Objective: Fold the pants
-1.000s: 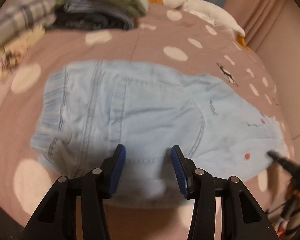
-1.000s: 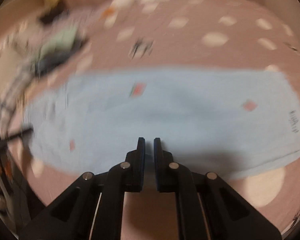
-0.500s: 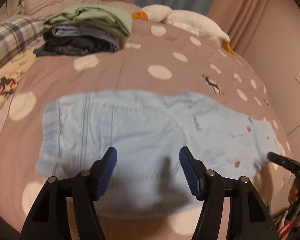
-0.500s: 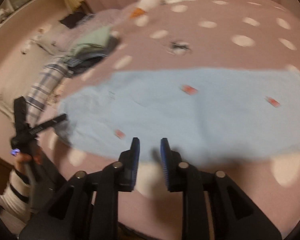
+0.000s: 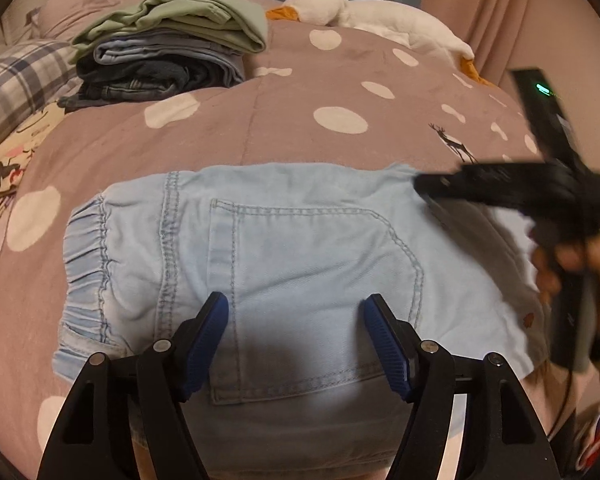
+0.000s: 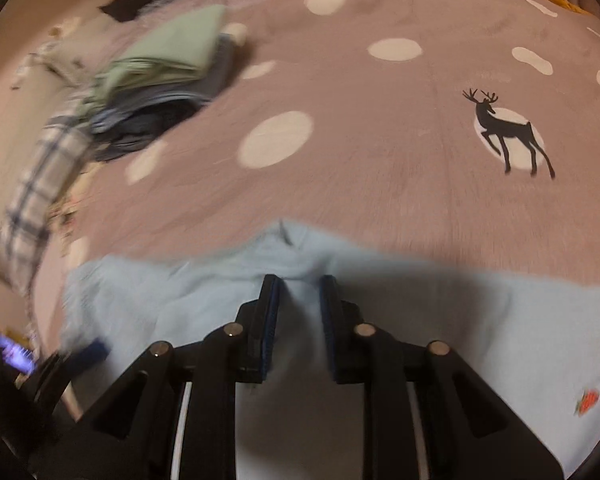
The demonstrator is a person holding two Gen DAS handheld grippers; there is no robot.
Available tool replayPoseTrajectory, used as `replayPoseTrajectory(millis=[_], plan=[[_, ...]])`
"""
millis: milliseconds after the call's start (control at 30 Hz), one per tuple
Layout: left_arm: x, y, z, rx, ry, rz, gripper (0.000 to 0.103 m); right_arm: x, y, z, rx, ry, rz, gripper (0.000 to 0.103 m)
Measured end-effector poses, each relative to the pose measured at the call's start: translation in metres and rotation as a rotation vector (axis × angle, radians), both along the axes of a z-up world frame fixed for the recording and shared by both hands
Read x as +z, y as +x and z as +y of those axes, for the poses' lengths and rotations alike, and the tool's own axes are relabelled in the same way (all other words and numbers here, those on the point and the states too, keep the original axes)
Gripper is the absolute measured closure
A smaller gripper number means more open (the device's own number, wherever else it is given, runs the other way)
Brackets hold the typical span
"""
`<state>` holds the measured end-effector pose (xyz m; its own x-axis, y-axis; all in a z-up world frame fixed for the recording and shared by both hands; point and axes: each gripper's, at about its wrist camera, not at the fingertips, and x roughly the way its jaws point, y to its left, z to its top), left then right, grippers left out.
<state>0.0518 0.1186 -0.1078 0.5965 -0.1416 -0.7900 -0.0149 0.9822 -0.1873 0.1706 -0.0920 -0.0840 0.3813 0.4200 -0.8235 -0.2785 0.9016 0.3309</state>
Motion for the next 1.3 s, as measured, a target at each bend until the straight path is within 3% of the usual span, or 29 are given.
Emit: replayPoseTrajectory(millis=[133, 233, 333, 467, 567, 767, 867, 1067, 1200, 1300], plan=[[0.0, 0.0, 0.001, -0.004, -0.001, -0.003, 0.033, -0.004, 0.021, -0.006, -0.09, -0.017, 0.029, 0.087], [0.0, -0.003, 0.0, -0.004, -0.002, -0.007, 0.033, 0.009, 0.008, -0.015, -0.091, 0.015, -0.021, 0.082], [0.0, -0.002, 0.001, -0.003, -0.002, -0.003, 0.033, 0.027, -0.015, -0.033, -0.099, 0.043, -0.087, 0.08], [0.0, -0.003, 0.0, 0.004, -0.004, -0.006, 0.033, 0.026, -0.054, -0.047, -0.016, 0.055, -0.063, 0.067], [-0.001, -0.002, 0.0, 0.005, 0.001, -0.005, 0.033, 0.008, -0.086, -0.056, 0.024, -0.012, -0.015, 0.069], [0.001, -0.006, -0.004, 0.011, 0.016, 0.007, 0.033, 0.002, -0.147, -0.07, 0.083, -0.042, -0.063, 0.069], [0.001, -0.012, -0.006, 0.015, 0.023, 0.016, 0.033, 0.002, -0.161, -0.08, 0.088, -0.026, -0.038, 0.069], [0.01, -0.031, -0.012, 0.034, 0.055, 0.026, 0.033, 0.007, -0.163, -0.128, -0.048, 0.2, 0.104, 0.069], [0.017, -0.042, -0.016, 0.024, 0.054, 0.023, 0.033, 0.014, -0.165, -0.17, -0.188, 0.243, 0.081, 0.064], [0.024, -0.048, -0.02, 0.014, 0.012, 0.013, 0.033, 0.013, -0.165, -0.205, -0.302, 0.276, 0.08, 0.062]])
